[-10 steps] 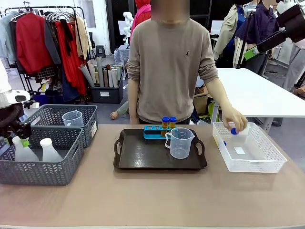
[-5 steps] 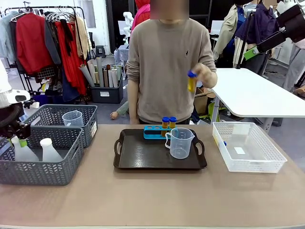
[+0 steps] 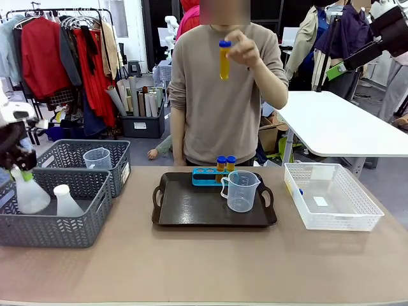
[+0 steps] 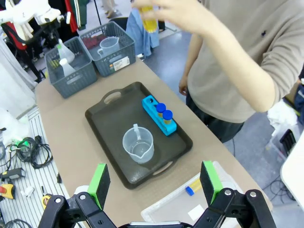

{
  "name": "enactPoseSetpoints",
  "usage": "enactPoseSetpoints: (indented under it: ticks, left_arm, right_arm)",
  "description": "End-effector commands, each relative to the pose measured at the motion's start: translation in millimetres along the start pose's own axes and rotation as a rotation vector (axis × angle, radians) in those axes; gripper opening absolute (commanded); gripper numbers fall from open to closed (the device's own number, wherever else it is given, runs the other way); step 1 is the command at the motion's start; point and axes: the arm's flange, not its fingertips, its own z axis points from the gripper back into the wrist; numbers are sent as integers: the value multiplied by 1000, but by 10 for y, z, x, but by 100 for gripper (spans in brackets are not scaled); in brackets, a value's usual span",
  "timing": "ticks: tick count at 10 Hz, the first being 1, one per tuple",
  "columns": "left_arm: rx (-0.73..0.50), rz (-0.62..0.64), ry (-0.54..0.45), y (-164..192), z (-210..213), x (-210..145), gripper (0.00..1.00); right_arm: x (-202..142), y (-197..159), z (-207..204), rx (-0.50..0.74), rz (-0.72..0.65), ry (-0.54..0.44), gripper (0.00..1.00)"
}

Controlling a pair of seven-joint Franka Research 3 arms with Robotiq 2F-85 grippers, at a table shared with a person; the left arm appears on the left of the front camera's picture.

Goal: Prepare the laboratory tools.
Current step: Pick up one Small flask and place it on the Handle tray.

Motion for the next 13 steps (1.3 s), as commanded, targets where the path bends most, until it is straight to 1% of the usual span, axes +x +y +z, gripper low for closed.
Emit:
enactPoseSetpoints:
  ticks: [1, 2, 3, 4, 6, 7, 9, 10, 11, 12, 13]
  left_arm:
    - [-15, -66, -19, -78, 631, 18, 0]
    - [-20, -101, -39, -170, 968, 35, 0]
    - [-21, -149, -39, -295, 1275, 62, 0]
    - [-7, -205, -58, -471, 1592, 79, 0]
    - [34, -287, -92, -795, 2079, 75, 0]
    - [35, -327, -106, -979, 2266, 80, 0]
    - [63, -432, -160, -1434, 2536, 78, 0]
    - [78, -471, -174, -1570, 2616, 72, 0]
    - [71, -500, -176, -1633, 2660, 72, 0]
    - [41, -508, -161, -1603, 2644, 80, 0]
    - [67, -459, -180, -1728, 2642, 78, 0]
  right_arm:
    - [20, 17, 0, 7, 3, -9, 100]
    - [20, 17, 0, 7, 3, -9, 100]
    - [20, 17, 0, 7, 3, -9, 100]
    - [20, 17, 0, 7, 3, -9, 100]
    - [20, 17, 0, 7, 3, -9, 100]
    - [20, 17, 0, 7, 3, -9, 100]
    - [20, 17, 0, 7, 3, -9, 100]
    - [20, 17, 0, 7, 3, -9, 100]
    - [20, 17, 0, 7, 3, -9, 100]
    - [20, 17, 0, 7, 3, -9, 100]
    - [20, 17, 0, 7, 3, -9, 100]
